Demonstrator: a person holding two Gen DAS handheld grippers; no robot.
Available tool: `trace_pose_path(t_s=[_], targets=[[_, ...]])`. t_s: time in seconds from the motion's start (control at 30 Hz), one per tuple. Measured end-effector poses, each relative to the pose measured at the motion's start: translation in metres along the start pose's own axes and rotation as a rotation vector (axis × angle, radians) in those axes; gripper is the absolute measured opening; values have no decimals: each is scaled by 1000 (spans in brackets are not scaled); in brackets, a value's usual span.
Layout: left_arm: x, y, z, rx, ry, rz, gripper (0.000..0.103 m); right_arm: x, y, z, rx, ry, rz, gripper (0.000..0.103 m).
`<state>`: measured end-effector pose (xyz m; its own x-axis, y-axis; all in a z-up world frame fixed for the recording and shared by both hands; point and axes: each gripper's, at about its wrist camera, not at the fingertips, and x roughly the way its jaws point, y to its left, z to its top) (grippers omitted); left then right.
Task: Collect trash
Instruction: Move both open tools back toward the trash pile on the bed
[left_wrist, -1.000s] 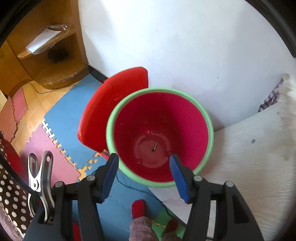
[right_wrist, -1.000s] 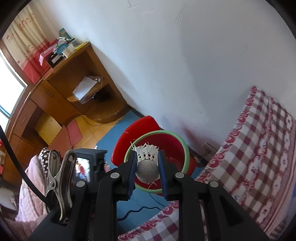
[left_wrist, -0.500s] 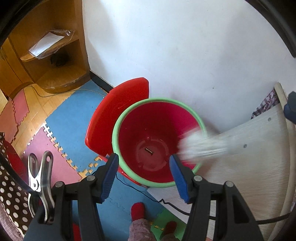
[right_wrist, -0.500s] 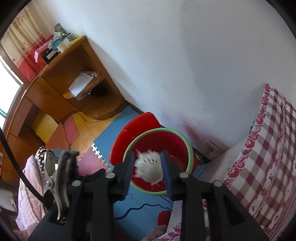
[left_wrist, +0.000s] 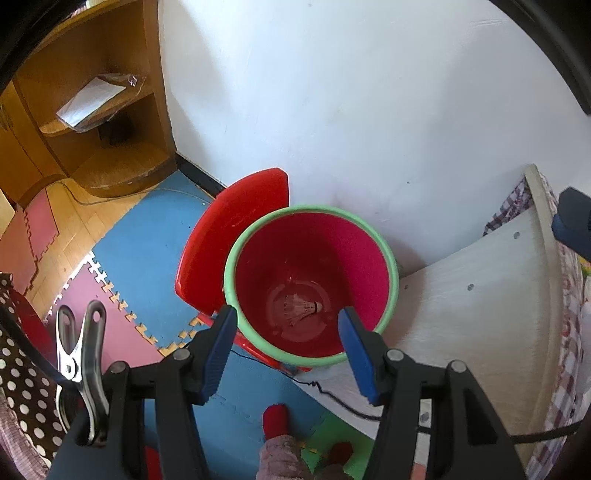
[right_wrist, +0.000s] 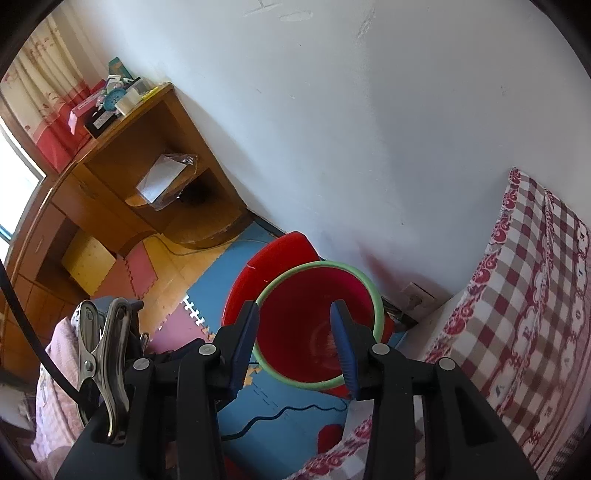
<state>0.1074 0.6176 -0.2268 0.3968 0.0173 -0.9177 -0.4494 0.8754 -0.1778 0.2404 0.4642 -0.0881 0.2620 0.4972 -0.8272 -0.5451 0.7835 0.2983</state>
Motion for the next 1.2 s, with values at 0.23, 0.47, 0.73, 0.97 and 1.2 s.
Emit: trace_pose_path(t_s=[0.23,0.47,0.73,0.97,1.2], targets=[[-26,-4,-5,8,-27,18,60,-26,7,-12,-5,-24,16,41],[-63,-3,-15,-7,-63,41,60,-57,17,-24,-21,-57,51,41],[-120,-9,-36,3,-121,105,60,-104,24,-45,-40,-98,103,41],[-162,-14,-58,-21,-153,135,60,-142,37,-68,-71,-118,172,41],[-202,-28,-79,-6,-177,163,60,-186,33,-92,-85,-155,204,41]])
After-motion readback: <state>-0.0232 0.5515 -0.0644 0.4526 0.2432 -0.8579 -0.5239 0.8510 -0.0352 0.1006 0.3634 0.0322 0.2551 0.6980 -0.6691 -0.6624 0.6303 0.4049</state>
